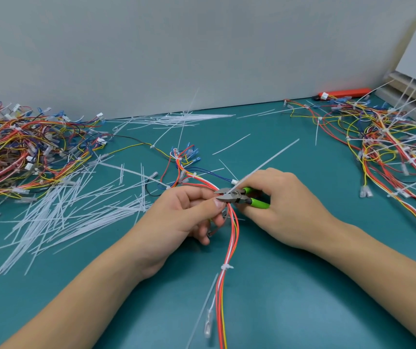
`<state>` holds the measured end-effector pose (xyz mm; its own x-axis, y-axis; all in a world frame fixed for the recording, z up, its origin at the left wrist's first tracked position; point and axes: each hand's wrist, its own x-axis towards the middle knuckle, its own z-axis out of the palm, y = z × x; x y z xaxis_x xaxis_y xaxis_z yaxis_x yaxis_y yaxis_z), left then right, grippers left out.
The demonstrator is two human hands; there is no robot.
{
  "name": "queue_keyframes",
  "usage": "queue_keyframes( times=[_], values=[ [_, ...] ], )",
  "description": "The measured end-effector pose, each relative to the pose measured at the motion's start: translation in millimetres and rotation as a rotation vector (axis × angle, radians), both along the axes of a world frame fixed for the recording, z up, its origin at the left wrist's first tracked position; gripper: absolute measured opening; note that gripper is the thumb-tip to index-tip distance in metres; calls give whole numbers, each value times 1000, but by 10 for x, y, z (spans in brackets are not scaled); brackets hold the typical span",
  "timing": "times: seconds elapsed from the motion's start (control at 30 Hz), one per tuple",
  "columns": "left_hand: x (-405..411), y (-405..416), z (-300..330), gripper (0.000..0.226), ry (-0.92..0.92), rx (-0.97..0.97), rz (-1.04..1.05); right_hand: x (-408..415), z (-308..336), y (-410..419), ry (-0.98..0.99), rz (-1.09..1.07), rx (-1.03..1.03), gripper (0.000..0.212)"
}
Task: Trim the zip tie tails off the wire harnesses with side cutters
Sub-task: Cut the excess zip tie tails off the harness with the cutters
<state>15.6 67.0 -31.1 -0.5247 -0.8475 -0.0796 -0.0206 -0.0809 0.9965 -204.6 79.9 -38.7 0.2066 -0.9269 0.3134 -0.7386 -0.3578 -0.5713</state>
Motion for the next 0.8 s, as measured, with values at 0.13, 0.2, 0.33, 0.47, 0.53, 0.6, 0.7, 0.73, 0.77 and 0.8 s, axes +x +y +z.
queue_keyframes(
  times=[0.13,0.2,0.33,0.47,0.53,0.6,0.7,0.73,0.77,0.8],
  values=[
    [2,5,-1,8,11,11,1,-6,0,-3,-10,15,-8,10],
    [1,5,-2,9,10,13,4,-10,3,0,-13,19,-7,9],
    [3,6,2,9,-1,6,-2,8,44,4,-1,17,12,10],
    [-7,8,2,9,-12,0,11,8,55,19,47,2,17,16],
    [-8,8,-1,11,-16,-1,16,8,49,36,63,-16,32,20],
    [-4,16,2,13,-13,2,14,21,41,58,82,-16,37,19],
    [-2,29,20,10,-10,-2,11,37,20,56,77,-13,25,16],
    [-5,30,27,9,-9,-4,14,38,17,46,67,-7,11,14],
    [-9,28,31,10,-7,-4,17,34,17,34,54,6,-10,12],
    [-13,24,34,11,-4,-3,19,34,18,22,49,17,-30,12]
  ],
)
